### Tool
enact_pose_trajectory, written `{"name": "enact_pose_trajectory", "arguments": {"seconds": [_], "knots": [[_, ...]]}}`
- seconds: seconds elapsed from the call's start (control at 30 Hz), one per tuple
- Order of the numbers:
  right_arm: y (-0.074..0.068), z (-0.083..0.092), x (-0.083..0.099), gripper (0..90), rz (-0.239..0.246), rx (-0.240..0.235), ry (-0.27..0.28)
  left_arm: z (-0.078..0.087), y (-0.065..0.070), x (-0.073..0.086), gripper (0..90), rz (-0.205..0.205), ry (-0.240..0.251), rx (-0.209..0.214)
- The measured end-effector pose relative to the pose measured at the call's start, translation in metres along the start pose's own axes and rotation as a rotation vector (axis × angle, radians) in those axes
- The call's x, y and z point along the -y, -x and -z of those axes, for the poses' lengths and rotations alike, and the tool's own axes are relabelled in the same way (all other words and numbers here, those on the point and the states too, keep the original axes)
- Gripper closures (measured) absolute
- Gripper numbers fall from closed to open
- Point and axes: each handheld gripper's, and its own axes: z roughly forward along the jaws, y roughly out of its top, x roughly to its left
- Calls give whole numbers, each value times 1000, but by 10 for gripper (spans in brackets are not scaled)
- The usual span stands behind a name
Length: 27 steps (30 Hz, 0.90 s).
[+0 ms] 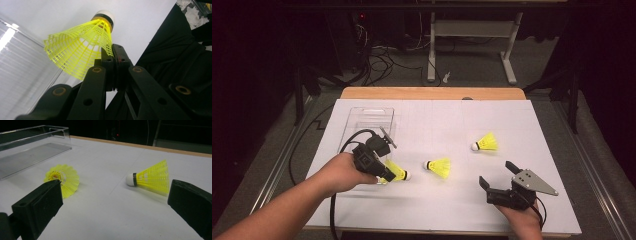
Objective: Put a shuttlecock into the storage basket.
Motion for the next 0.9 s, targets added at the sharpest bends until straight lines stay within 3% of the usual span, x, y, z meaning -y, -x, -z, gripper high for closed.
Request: {"name": "enact_pose_trajectory", "arguments": {"seconds": [0.47, 0.9], "knots": [[1, 0, 0, 2, 1, 0, -1, 24, -14, -10, 888, 14, 22, -42], [1, 0, 0, 2, -2, 2, -3, 38, -37, -15, 888, 68, 68, -97]]}}
